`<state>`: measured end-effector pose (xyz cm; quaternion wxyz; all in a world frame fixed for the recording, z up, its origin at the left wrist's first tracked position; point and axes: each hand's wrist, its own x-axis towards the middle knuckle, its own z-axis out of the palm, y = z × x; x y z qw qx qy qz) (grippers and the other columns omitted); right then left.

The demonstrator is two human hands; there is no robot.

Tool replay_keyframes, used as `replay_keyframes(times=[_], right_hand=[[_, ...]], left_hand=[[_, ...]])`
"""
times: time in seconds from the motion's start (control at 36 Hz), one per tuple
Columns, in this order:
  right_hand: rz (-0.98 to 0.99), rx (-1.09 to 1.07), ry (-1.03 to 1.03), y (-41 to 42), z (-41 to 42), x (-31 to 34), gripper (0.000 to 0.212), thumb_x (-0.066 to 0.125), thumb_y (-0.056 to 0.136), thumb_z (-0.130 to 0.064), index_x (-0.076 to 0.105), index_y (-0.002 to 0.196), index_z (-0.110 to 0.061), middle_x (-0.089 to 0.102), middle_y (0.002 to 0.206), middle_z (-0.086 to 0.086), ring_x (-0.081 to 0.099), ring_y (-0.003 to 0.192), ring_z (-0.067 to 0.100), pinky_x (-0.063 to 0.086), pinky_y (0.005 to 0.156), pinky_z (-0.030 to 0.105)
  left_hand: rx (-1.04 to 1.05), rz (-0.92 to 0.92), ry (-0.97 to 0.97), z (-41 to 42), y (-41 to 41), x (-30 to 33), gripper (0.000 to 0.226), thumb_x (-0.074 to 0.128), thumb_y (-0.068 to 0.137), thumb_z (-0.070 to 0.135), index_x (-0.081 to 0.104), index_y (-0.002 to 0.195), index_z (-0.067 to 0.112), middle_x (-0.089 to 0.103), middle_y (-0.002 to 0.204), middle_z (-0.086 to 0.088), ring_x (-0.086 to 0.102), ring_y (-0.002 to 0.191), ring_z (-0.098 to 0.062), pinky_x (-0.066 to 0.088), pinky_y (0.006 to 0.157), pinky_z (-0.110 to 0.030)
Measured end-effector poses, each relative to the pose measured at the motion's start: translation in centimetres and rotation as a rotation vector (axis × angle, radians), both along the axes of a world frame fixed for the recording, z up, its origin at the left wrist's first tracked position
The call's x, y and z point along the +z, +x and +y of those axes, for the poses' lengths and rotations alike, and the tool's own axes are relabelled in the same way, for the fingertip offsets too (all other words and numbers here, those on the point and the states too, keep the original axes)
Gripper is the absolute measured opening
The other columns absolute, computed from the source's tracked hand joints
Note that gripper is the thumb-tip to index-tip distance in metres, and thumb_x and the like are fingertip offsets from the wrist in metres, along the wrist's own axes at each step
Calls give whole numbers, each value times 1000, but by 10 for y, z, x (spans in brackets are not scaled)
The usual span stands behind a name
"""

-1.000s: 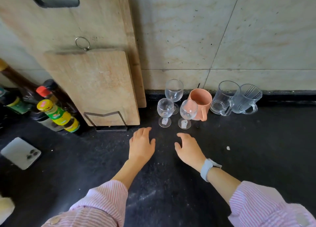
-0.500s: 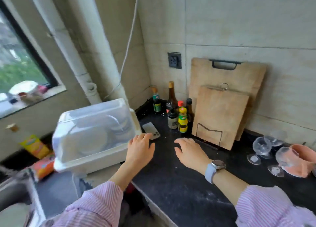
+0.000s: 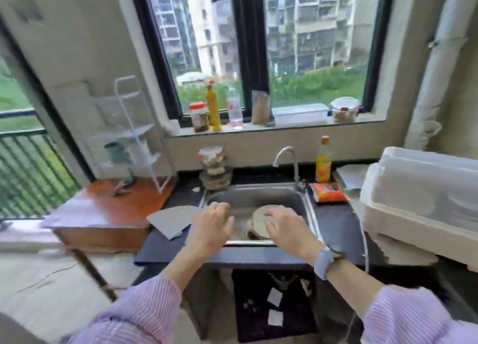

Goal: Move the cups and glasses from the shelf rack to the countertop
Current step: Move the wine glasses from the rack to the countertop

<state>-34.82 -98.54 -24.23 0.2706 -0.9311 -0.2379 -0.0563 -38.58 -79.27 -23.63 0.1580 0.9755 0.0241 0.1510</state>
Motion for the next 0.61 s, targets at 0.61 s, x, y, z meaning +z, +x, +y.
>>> replay_keyframes(times=[0.61], right_hand=[[56,582,53,75,439,6,31,42,93,-25,56,117,-12,58,121,10,48,114,28,40,99,44]], left_hand=[[602,-46,-80,378,-15,22,33,49,90,27,56,120,13,59,121,-9,55,111,-27,43,96,-42]])
